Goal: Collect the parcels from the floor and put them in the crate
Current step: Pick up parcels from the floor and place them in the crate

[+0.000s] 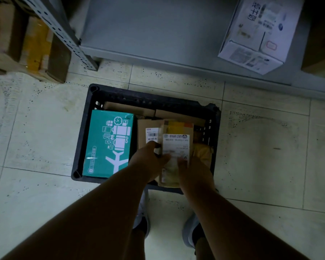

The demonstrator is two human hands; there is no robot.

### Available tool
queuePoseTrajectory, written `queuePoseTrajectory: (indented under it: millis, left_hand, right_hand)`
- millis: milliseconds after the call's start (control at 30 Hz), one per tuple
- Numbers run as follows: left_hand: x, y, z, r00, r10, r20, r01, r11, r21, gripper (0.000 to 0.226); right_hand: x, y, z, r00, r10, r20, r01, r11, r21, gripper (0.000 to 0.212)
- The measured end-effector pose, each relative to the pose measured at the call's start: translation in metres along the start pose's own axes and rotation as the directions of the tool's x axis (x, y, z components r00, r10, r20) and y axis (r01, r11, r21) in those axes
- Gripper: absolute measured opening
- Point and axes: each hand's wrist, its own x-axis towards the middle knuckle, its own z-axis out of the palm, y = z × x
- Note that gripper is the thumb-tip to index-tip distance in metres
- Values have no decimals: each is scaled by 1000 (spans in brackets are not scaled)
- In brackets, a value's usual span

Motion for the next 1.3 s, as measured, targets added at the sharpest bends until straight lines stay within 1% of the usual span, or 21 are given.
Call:
queuePoseTrajectory:
  millis: [100, 167, 200, 233, 267, 333, 367, 433, 500, 600, 633, 667, 733, 800, 900, 967, 1000, 1033, 1100, 1167, 1300]
  left_hand:
    - [0, -3, 4, 999, 23, 32, -21, 997, -77, 22]
    - [1, -10, 5, 997, 70, -22, -70, 997, 11, 21]
    - [5, -17, 4, 992, 119, -37, -111, 978, 177, 21]
    - [8, -25, 3, 987, 163, 4, -153, 916, 370, 31]
    - [6, -35, 5, 982, 174, 69, -184, 828, 529, 49]
    - [5, -49, 10, 975, 171, 144, -223, 701, 678, 79]
    - [2, -57, 13, 972, 180, 152, -233, 651, 722, 86]
    - [-3, -72, 17, 972, 200, 124, -219, 580, 785, 86]
    - [-6, -80, 18, 969, 219, 114, -214, 518, 828, 84]
    - [-11, -85, 18, 966, 241, 95, -204, 483, 852, 78]
    - [-12, -85, 17, 966, 245, 84, -195, 477, 857, 77]
    - [-12, -86, 18, 964, 251, 85, -192, 439, 878, 76]
    - [-9, -89, 17, 952, 282, 121, -193, 244, 950, 72]
    - [-4, -89, 10, 943, 297, 147, -176, 71, 982, 69]
    - [-6, -87, -5, 945, 274, 178, -177, -29, 984, 69]
    - [-8, -89, -9, 940, 281, 195, -193, -37, 981, 69]
    - [-9, -90, -9, 937, 292, 193, -197, -16, 980, 69]
    - [-8, -92, -10, 933, 305, 190, -203, 13, 979, 69]
    - [-10, -93, -6, 929, 314, 195, -225, 61, 972, 69]
    - [-11, -93, -2, 933, 309, 183, -223, 101, 970, 68]
    - [-4, -96, -4, 945, 292, 147, -187, 115, 976, 71]
  right_hand:
    - [3, 8, -2, 999, 21, 24, -22, 999, 37, 39]
    - [4, 11, -2, 1000, 28, 3, -28, 996, 80, 35]
    - [4, 12, -2, 1000, 17, -20, -14, 993, 119, 34]
    - [5, 12, -2, 999, -8, -53, 16, 988, 153, 35]
    - [4, 13, -1, 996, -32, -85, 46, 985, 165, 37]
    - [3, 11, -1, 977, -140, -159, 164, 974, 155, 51]
    - [0, 12, 2, 961, -207, -184, 233, 964, 132, 63]
    - [-5, 13, 12, 941, -292, -171, 299, 954, 14, 91]
    - [-9, 14, 18, 947, -290, -141, 280, 956, -86, 113]
    - [-10, 10, 23, 970, -228, -80, 218, 969, -115, 127]
    - [-8, 9, 27, 971, -228, -77, 221, 971, -94, 128]
    - [-7, 9, 32, 969, -232, -79, 229, 972, -54, 128]
    - [-4, 11, 41, 954, -266, -141, 275, 960, 52, 119]
    - [-2, 14, 45, 933, -280, -225, 319, 934, 160, 100]
    - [0, 20, 47, 905, -299, -304, 384, 881, 277, 77]
    - [-4, 24, 55, 889, -331, -317, 417, 870, 262, 68]
    - [-8, 23, 58, 884, -348, -312, 419, 886, 200, 66]
    - [-11, 22, 62, 886, -358, -295, 404, 907, 115, 71]
    - [-18, 16, 69, 904, -348, -248, 354, 935, -21, 94]
    - [-20, 12, 75, 915, -327, -237, 330, 944, -27, 107]
    - [-17, 11, 67, 909, -253, -332, 290, 955, 65, 105]
